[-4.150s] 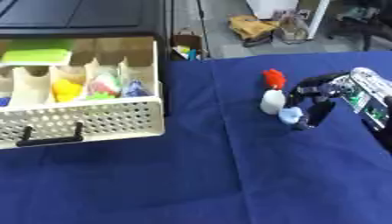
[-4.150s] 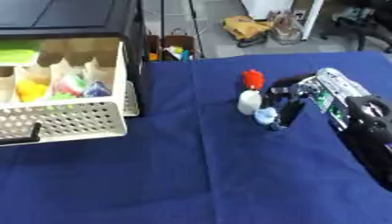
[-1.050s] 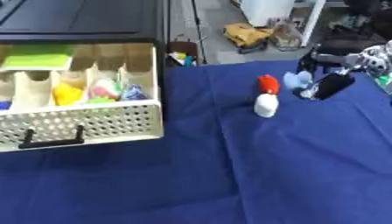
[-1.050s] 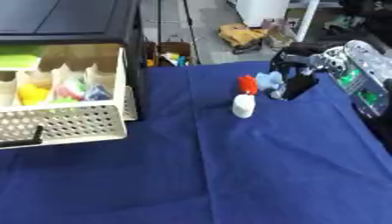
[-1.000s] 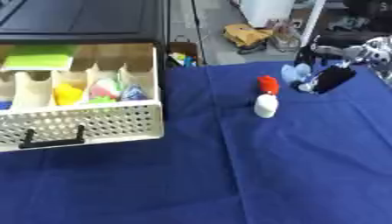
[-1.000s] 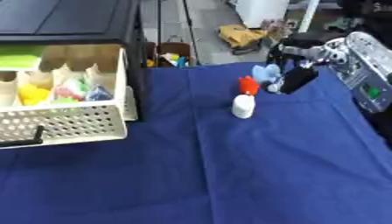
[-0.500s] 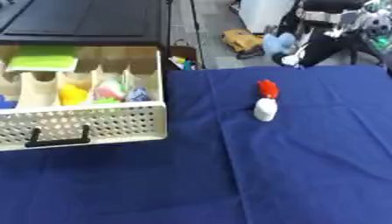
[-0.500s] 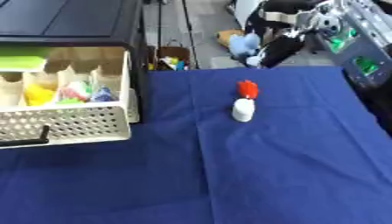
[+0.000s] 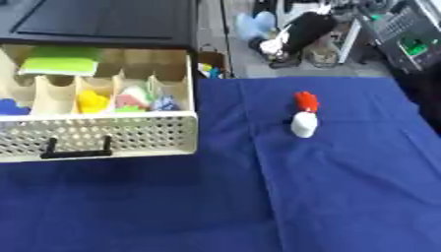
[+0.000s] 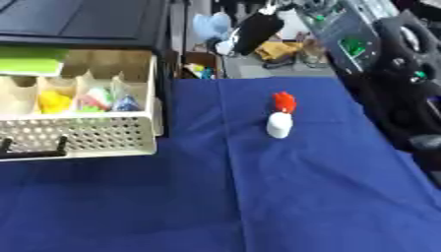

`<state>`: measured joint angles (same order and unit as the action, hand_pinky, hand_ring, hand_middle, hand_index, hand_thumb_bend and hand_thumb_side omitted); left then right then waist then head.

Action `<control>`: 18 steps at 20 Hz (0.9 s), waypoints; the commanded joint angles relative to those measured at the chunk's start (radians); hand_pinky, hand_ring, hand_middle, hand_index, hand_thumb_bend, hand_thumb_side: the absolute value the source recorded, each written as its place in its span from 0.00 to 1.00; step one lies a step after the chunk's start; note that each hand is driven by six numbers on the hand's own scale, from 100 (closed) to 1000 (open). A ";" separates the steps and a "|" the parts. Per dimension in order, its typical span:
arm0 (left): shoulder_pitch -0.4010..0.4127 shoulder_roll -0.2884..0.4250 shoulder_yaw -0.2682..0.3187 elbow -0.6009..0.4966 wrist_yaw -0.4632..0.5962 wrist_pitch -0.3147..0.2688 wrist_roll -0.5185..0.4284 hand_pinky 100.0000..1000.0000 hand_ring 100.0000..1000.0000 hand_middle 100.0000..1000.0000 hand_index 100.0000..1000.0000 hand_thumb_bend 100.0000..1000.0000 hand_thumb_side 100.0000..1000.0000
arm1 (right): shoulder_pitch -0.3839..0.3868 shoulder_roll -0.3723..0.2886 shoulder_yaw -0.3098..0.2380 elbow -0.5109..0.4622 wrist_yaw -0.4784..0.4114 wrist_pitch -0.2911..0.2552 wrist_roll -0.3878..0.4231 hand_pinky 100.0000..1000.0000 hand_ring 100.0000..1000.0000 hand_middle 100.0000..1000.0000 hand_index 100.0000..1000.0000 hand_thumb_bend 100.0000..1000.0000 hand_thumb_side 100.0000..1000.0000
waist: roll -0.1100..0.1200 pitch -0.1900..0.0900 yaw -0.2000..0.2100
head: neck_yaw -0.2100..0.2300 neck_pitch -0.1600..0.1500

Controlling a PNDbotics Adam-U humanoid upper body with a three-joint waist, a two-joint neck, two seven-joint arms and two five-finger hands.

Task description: Pick up objects from table and place into drawer.

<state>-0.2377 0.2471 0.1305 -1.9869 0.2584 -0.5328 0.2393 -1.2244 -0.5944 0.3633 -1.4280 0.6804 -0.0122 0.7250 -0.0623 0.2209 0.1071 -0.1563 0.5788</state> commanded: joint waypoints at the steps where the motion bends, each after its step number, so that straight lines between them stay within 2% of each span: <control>1: -0.013 0.023 -0.006 -0.013 0.008 0.005 -0.003 0.23 0.39 0.48 0.71 0.11 0.95 | -0.047 0.048 -0.018 0.021 0.016 0.002 -0.008 0.60 0.68 0.41 0.55 0.23 0.44 | 0.003 -0.021 0.007 | -0.010 -0.003; 2: -0.014 0.022 -0.006 -0.013 0.010 0.006 -0.004 0.23 0.39 0.48 0.71 0.11 0.95 | -0.056 0.067 -0.021 0.030 0.022 0.003 -0.011 0.60 0.67 0.41 0.54 0.23 0.44 | 0.003 -0.020 0.011 | -0.012 -0.004; 3: -0.015 0.022 -0.007 -0.013 0.011 0.006 -0.006 0.23 0.39 0.48 0.71 0.11 0.97 | -0.063 0.086 -0.024 0.040 0.027 0.003 -0.015 0.60 0.67 0.41 0.54 0.25 0.49 | 0.003 -0.020 0.016 | -0.014 -0.005; 4: -0.016 0.021 -0.007 -0.013 0.012 0.006 -0.007 0.23 0.39 0.48 0.71 0.11 0.95 | -0.070 0.104 -0.027 0.052 0.032 0.004 -0.017 0.60 0.67 0.41 0.54 0.23 0.44 | 0.003 -0.020 0.020 | -0.017 -0.006; 11: -0.026 0.018 -0.012 -0.013 0.021 0.006 -0.015 0.23 0.39 0.48 0.71 0.11 0.95 | -0.100 0.205 -0.041 0.143 0.077 0.007 -0.042 0.60 0.66 0.39 0.53 0.25 0.43 | 0.000 -0.012 0.046 | -0.033 -0.014; 16: -0.032 0.015 -0.014 -0.013 0.025 0.009 -0.020 0.23 0.39 0.48 0.71 0.11 0.95 | -0.104 0.248 -0.052 0.208 0.108 0.008 -0.070 0.60 0.66 0.39 0.53 0.27 0.44 | -0.004 -0.006 0.057 | -0.040 -0.018; 18: -0.033 0.015 -0.013 -0.013 0.026 0.009 -0.021 0.23 0.39 0.48 0.71 0.11 0.95 | -0.103 0.255 -0.054 0.217 0.106 0.004 -0.077 0.62 0.68 0.42 0.57 0.31 0.46 | -0.005 -0.004 0.059 | -0.040 -0.019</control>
<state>-0.2577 0.2466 0.1192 -1.9869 0.2811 -0.5231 0.2241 -1.3020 -0.3336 0.3243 -1.2132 0.7776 -0.0081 0.6581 -0.0729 0.2311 0.1651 -0.1927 0.5695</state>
